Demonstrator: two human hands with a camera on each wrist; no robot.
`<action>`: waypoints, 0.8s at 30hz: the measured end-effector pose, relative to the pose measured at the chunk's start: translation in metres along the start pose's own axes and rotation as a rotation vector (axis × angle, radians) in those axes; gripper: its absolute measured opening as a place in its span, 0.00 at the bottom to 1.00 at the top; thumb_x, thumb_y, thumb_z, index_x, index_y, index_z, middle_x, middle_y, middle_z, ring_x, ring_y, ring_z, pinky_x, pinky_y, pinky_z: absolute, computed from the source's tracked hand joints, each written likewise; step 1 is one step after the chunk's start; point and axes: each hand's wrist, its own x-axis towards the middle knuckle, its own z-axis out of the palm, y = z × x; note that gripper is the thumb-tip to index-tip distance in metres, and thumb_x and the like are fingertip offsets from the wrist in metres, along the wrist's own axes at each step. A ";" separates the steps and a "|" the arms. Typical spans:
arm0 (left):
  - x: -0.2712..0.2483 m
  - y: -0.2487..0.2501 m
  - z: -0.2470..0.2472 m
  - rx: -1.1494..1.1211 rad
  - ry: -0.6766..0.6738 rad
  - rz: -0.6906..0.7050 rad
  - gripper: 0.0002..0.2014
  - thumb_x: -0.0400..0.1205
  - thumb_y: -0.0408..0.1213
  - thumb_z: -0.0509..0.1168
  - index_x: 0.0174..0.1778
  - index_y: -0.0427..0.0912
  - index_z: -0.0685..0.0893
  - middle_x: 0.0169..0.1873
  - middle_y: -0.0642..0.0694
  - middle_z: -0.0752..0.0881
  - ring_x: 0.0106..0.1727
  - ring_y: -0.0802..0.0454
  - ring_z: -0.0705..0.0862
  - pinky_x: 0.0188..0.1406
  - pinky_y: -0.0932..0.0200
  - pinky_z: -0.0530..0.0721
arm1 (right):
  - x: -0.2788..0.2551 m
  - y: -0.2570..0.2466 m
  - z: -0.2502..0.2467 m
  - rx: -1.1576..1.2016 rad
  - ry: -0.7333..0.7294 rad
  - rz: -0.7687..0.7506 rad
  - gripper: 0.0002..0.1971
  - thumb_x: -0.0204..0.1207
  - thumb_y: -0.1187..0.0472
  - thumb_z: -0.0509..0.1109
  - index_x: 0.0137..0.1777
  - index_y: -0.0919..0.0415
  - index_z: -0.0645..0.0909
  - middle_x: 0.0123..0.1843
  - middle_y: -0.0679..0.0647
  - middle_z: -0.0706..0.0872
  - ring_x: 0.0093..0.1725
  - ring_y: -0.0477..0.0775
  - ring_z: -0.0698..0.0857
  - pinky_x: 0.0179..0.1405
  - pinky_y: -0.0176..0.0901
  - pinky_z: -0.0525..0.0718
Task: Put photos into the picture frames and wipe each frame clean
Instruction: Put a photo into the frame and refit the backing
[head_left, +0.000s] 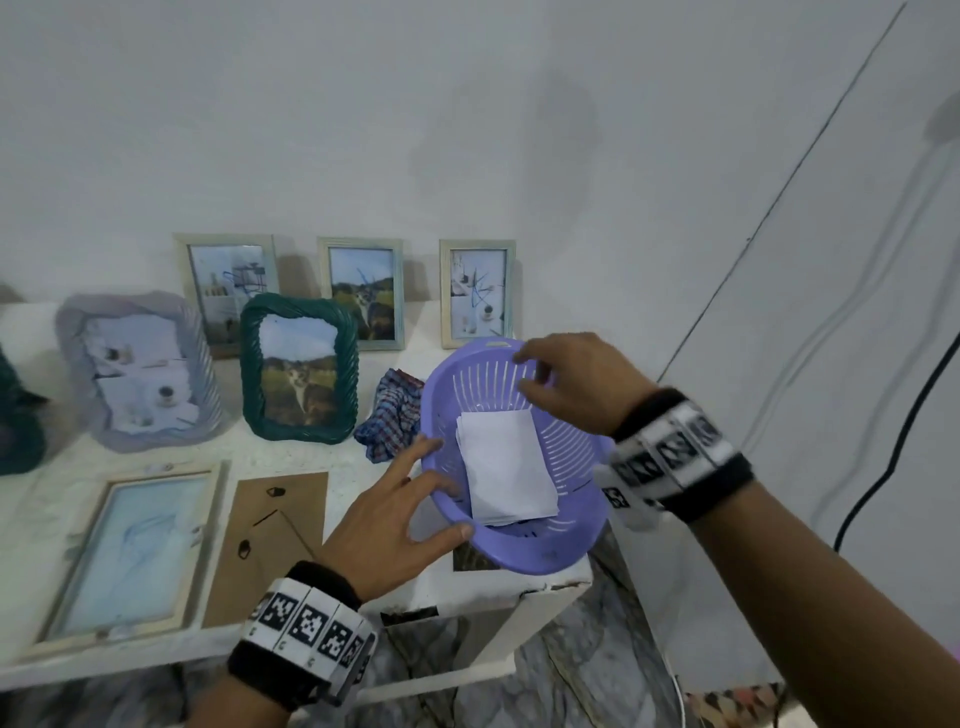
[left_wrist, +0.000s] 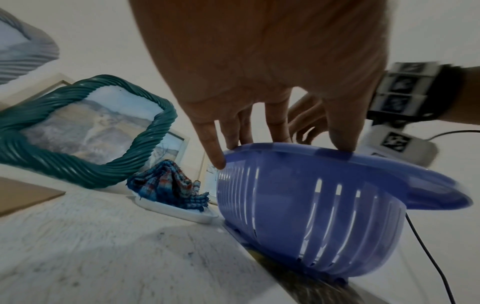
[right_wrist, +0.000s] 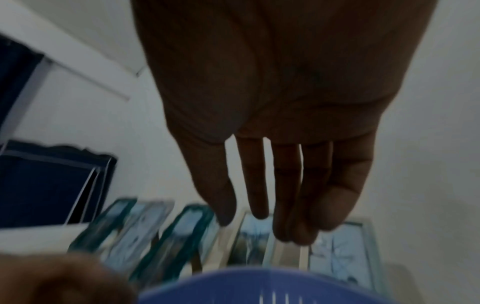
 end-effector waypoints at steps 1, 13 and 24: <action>0.000 0.001 0.000 -0.003 -0.001 -0.006 0.23 0.74 0.70 0.59 0.55 0.60 0.80 0.80 0.63 0.59 0.82 0.68 0.54 0.62 0.55 0.80 | 0.021 -0.006 0.009 -0.074 -0.108 -0.011 0.18 0.78 0.52 0.67 0.67 0.53 0.80 0.56 0.53 0.86 0.56 0.54 0.83 0.55 0.45 0.78; 0.000 0.006 -0.002 0.042 -0.028 -0.074 0.21 0.74 0.70 0.62 0.54 0.61 0.79 0.81 0.67 0.56 0.80 0.73 0.52 0.61 0.55 0.80 | 0.093 0.018 0.125 -0.454 -0.474 -0.024 0.31 0.65 0.51 0.81 0.64 0.60 0.75 0.59 0.60 0.83 0.55 0.63 0.83 0.45 0.50 0.81; -0.003 0.003 -0.014 -0.102 0.104 -0.042 0.20 0.79 0.63 0.61 0.64 0.59 0.79 0.75 0.61 0.67 0.75 0.65 0.68 0.66 0.53 0.79 | 0.066 -0.005 0.027 0.018 -0.134 0.118 0.13 0.76 0.67 0.60 0.57 0.53 0.78 0.57 0.59 0.84 0.54 0.62 0.82 0.47 0.43 0.75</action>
